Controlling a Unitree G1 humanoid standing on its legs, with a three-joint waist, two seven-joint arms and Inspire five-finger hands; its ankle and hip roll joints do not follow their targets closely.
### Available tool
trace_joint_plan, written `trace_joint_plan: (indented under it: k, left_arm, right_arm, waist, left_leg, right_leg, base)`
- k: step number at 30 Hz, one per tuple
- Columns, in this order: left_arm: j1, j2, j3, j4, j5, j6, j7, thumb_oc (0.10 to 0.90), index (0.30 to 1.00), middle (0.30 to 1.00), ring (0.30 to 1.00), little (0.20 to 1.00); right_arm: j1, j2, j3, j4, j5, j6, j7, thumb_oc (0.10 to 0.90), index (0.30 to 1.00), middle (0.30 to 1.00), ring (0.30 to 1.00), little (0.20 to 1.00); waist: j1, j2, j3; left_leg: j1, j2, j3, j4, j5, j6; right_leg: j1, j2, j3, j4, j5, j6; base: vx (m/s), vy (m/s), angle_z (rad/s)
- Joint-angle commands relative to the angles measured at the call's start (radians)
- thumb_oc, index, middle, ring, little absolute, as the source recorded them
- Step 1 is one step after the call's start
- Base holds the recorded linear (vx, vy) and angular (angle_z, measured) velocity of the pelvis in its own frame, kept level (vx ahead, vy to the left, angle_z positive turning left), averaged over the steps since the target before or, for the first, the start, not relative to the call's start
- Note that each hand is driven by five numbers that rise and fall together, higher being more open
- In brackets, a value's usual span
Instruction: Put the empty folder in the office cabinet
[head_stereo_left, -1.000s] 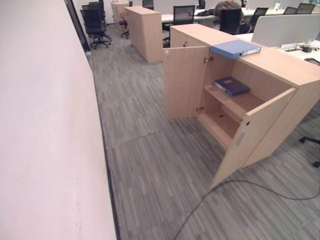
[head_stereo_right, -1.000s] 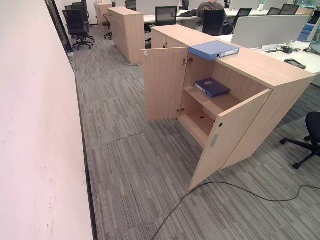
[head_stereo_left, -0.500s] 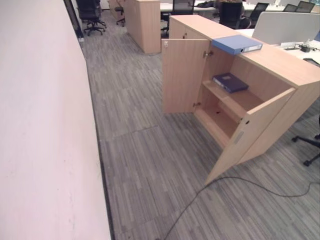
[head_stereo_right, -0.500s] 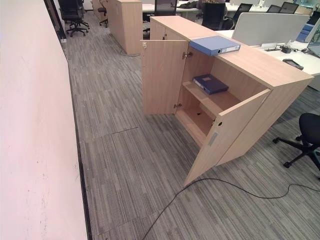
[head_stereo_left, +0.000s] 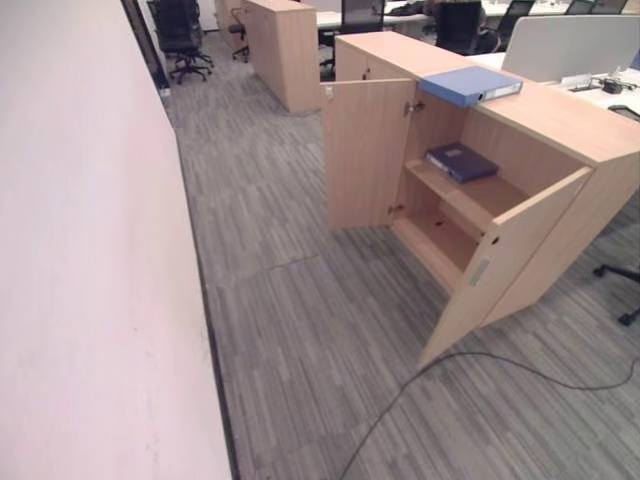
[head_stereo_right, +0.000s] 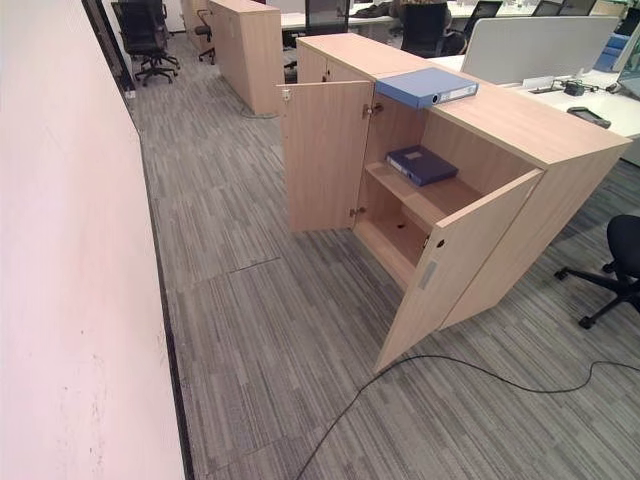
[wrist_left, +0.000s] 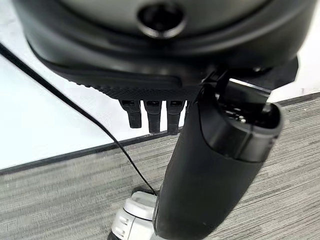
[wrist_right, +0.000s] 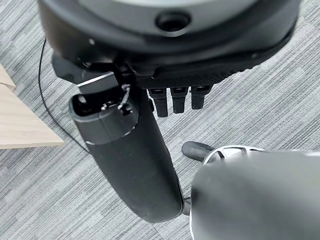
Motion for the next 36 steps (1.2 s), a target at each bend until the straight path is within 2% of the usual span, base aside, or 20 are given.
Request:
trace_joint_plan:
  k: [1, 10, 15, 16, 17, 18, 19, 20, 21, 23, 24, 25, 26, 29, 31, 32, 33, 34, 36]
  left_arm:
    - [-0.039, 0.032, -0.014, 0.068, 0.049, -0.004, 0.003, 0.8, 0.9, 0.9, 0.9, 0.9]
    - [-0.045, 0.024, -0.014, 0.063, 0.039, -0.002, 0.012, 0.8, 0.9, 0.9, 0.9, 0.9]
    - [-0.054, 0.021, -0.004, 0.056, 0.01, -0.004, 0.014, 0.8, 0.9, 0.9, 0.9, 0.9]
    - [-0.058, 0.018, -0.001, 0.054, -0.004, -0.004, 0.004, 0.8, 0.9, 0.9, 0.9, 0.9]
    - [-0.057, 0.018, 0.0, 0.054, -0.005, -0.004, 0.004, 0.8, 0.9, 0.9, 0.9, 0.9]
    - [-0.058, 0.019, 0.003, 0.049, -0.008, -0.006, 0.005, 0.8, 0.9, 0.9, 0.9, 0.9]
    - [-0.064, 0.021, 0.009, 0.041, -0.014, -0.007, 0.006, 0.8, 0.9, 0.9, 0.9, 0.9]
    - [-0.063, 0.02, 0.01, 0.04, -0.019, -0.006, 0.005, 0.8, 0.9, 0.9, 0.9, 0.9]
    - [-0.057, 0.017, 0.011, 0.041, -0.022, -0.006, 0.005, 0.8, 0.9, 0.9, 0.9, 0.9]
    - [-0.039, 0.014, 0.017, 0.045, -0.024, -0.004, 0.001, 0.8, 0.9, 0.9, 0.9, 0.9]
    - [-0.035, 0.014, 0.02, 0.047, -0.027, -0.004, 0.0, 0.8, 0.9, 0.9, 0.9, 0.9]
    - [-0.031, 0.015, 0.021, 0.049, -0.032, -0.004, -0.001, 0.8, 0.9, 0.9, 0.9, 0.9]
    - [-0.029, 0.015, 0.022, 0.052, -0.044, -0.007, -0.001, 0.8, 0.9, 0.9, 0.9, 0.9]
    - [-0.021, 0.008, 0.015, 0.048, -0.077, -0.016, 0.005, 0.8, 0.9, 0.9, 0.9, 0.9]
    - [-0.015, 0.006, 0.029, 0.048, -0.089, -0.018, 0.009, 0.8, 0.9, 0.9, 0.9, 0.9]
    - [-0.015, 0.006, 0.029, 0.048, -0.089, -0.018, 0.009, 0.8, 0.9, 0.9, 0.9, 0.9]
    - [0.009, -0.005, 0.068, 0.065, -0.102, -0.01, 0.003, 0.8, 0.9, 0.9, 0.9, 0.9]
    - [0.025, -0.01, 0.081, 0.08, -0.094, -0.011, -0.001, 0.8, 0.9, 0.9, 0.9, 0.9]
    - [0.048, -0.014, 0.104, 0.1, -0.08, -0.008, -0.003, 0.8, 0.9, 0.9, 0.9, 0.9]
  right_arm:
    - [-0.066, -0.027, 0.033, -0.001, -0.027, -0.001, 0.002, 0.8, 0.9, 0.9, 0.9, 0.9]
    - [-0.067, -0.033, 0.029, -0.017, -0.041, -0.004, -0.013, 0.8, 0.9, 0.9, 0.9, 0.9]
    - [-0.076, -0.039, 0.037, -0.014, -0.054, -0.001, -0.012, 0.8, 0.9, 0.9, 0.9, 0.9]
    - [-0.081, -0.049, 0.036, -0.005, -0.065, 0.001, -0.008, 0.8, 0.9, 0.9, 0.9, 0.9]
    - [-0.08, -0.049, 0.038, -0.005, -0.065, 0.001, -0.008, 0.8, 0.9, 0.9, 0.9, 0.9]
    - [-0.086, -0.056, 0.045, -0.003, -0.076, 0.004, -0.004, 0.8, 0.9, 0.9, 0.9, 0.9]
    - [-0.102, -0.07, 0.052, 0.0, -0.085, 0.007, -0.01, 0.8, 0.9, 0.9, 0.9, 0.9]
    - [-0.109, -0.075, 0.054, 0.001, -0.09, 0.007, -0.01, 0.8, 0.9, 0.9, 0.9, 0.9]
    - [-0.114, -0.077, 0.058, -0.001, -0.093, 0.008, -0.012, 0.8, 0.9, 0.9, 0.9, 0.9]
    - [-0.124, -0.082, 0.064, -0.005, -0.096, 0.007, -0.011, 0.8, 0.9, 0.9, 0.9, 0.9]
    - [-0.129, -0.084, 0.066, -0.005, -0.099, 0.005, -0.011, 0.8, 0.9, 0.9, 0.9, 0.9]
    - [-0.135, -0.088, 0.066, -0.006, -0.101, 0.004, -0.012, 0.8, 0.9, 0.9, 0.9, 0.9]
    - [-0.146, -0.094, 0.068, -0.002, -0.107, 0.003, -0.015, 0.8, 0.9, 0.9, 0.9, 0.9]
    - [-0.174, -0.109, 0.073, 0.009, -0.12, 0.008, -0.026, 0.8, 0.9, 0.9, 0.9, 0.9]
    - [-0.175, -0.111, 0.072, 0.026, -0.132, 0.01, -0.027, 0.8, 0.9, 0.9, 0.9, 0.9]
    - [-0.175, -0.111, 0.072, 0.027, -0.132, 0.01, -0.027, 0.8, 0.9, 0.9, 0.9, 0.9]
    - [-0.157, -0.105, 0.067, 0.041, -0.148, 0.016, -0.017, 0.8, 0.9, 0.9, 0.9, 0.9]
    - [-0.14, -0.101, 0.062, 0.047, -0.151, 0.016, -0.009, 0.8, 0.9, 0.9, 0.9, 0.9]
    - [-0.123, -0.088, 0.056, 0.05, -0.16, 0.014, 0.003, 0.8, 0.9, 0.9, 0.9, 0.9]
  waist:
    - [-0.006, -0.046, -0.007]
    - [-0.008, -0.038, 0.003]
    - [-0.003, -0.039, 0.022]
    - [0.004, -0.05, 0.049]
    - [0.006, -0.048, 0.047]
    - [0.02, -0.051, 0.072]
    - [0.053, -0.051, 0.107]
    - [0.054, -0.053, 0.112]
    - [0.061, -0.055, 0.113]
    - [0.086, -0.066, 0.112]
    - [0.096, -0.07, 0.115]
    - [0.1, -0.066, 0.115]
    - [0.105, -0.059, 0.122]
    - [0.106, -0.041, 0.14]
    - [0.113, -0.028, 0.145]
    - [0.114, -0.028, 0.145]
    - [0.125, -0.01, 0.12]
    - [0.136, -0.001, 0.097]
    - [0.149, 0.01, 0.061]
  left_leg:
    - [0.023, 0.01, -0.063, -0.04, -0.069, -0.046]
    - [0.017, 0.009, -0.08, -0.04, -0.068, -0.045]
    - [0.006, 0.017, -0.081, -0.021, -0.071, -0.034]
    - [-0.103, -0.005, -0.058, 0.199, -0.139, -0.039]
    - [-0.091, 0.002, -0.061, 0.199, -0.161, -0.045]
    - [-0.145, -0.015, -0.053, 0.326, -0.165, -0.058]
    - [-0.257, -0.025, -0.075, 0.542, -0.082, -0.089]
    - [-0.301, -0.033, -0.086, 0.557, -0.021, -0.094]
    - [-0.336, -0.034, -0.089, 0.559, -0.01, -0.096]
    - [-0.352, -0.023, -0.105, 0.445, -0.027, -0.086]
    - [-0.34, -0.002, -0.117, 0.373, -0.012, -0.088]
    - [-0.332, 0.033, -0.134, 0.292, 0.026, -0.093]
    - [-0.339, 0.088, -0.156, 0.189, 0.085, -0.101]
    - [-0.387, 0.226, -0.188, -0.037, 0.154, -0.114]
    - [-0.429, 0.268, -0.185, -0.04, 0.157, -0.136]
    - [-0.428, 0.269, -0.184, -0.04, 0.157, -0.136]
    - [-0.43, 0.287, -0.176, -0.04, 0.171, -0.155]
    - [-0.424, 0.29, -0.179, -0.04, 0.165, -0.163]
    - [-0.414, 0.29, -0.172, -0.04, 0.187, -0.188]
  right_leg:
    - [0.023, -0.057, -0.011, -0.007, 0.022, 0.06]
    - [0.02, -0.057, -0.017, 0.002, 0.016, 0.055]
    - [-0.003, -0.055, 0.001, 0.042, -0.018, 0.04]
    - [-0.024, -0.072, 0.013, 0.086, -0.048, 0.022]
    - [-0.015, -0.064, 0.024, 0.087, -0.064, 0.024]
    - [-0.012, -0.069, 0.03, 0.101, -0.076, 0.012]
    - [0.001, -0.058, 0.038, 0.096, -0.086, -0.007]
    - [-0.005, -0.06, 0.028, 0.093, -0.077, -0.013]
    - [0.002, -0.057, 0.029, 0.091, -0.082, -0.015]
    - [0.025, -0.053, 0.041, 0.084, -0.093, -0.01]
    - [0.036, -0.051, 0.048, 0.082, -0.098, -0.006]
    - [0.047, -0.044, 0.055, 0.081, -0.104, -0.002]
    - [0.056, -0.041, 0.066, 0.086, -0.114, 0.001]
    - [0.062, -0.047, 0.106, 0.109, -0.15, 0.01]
    - [0.082, -0.045, 0.122, 0.114, -0.17, 0.021]
    - [0.082, -0.045, 0.123, 0.115, -0.171, 0.02]
    - [0.123, -0.05, 0.133, 0.092, -0.172, 0.042]
    - [0.138, -0.053, 0.136, 0.079, -0.17, 0.052]
    - [0.155, -0.074, 0.14, 0.061, -0.165, 0.068]
  base:
    - [0.0, 0.0, 0.0]
    - [0.02, -0.019, 0.02]
    - [0.04, -0.059, 0.0]
    - [0.04, -0.107, 0.02]
    - [0.02, -0.125, 0.05]
    - [0.05, -0.16, -0.1]
    - [-0.04, -0.122, -0.11]
    - [0.01, -0.094, -0.22]
    - [0.09, -0.017, -0.26]
    - [0.21, -0.03, -0.27]
    - [0.22, -0.013, -0.04]
    - [0.19, 0.016, -0.04]
    - [0.17, 0.05, -0.05]
    - [0.16, 0.109, -0.13]
    - [0.14, 0.115, -0.35]
    - [0.29, 0.25, -0.26]
    - [0.33, 0.295, -0.15]
    - [0.47, 0.439, -0.28]
    - [0.35, 0.369, -0.45]
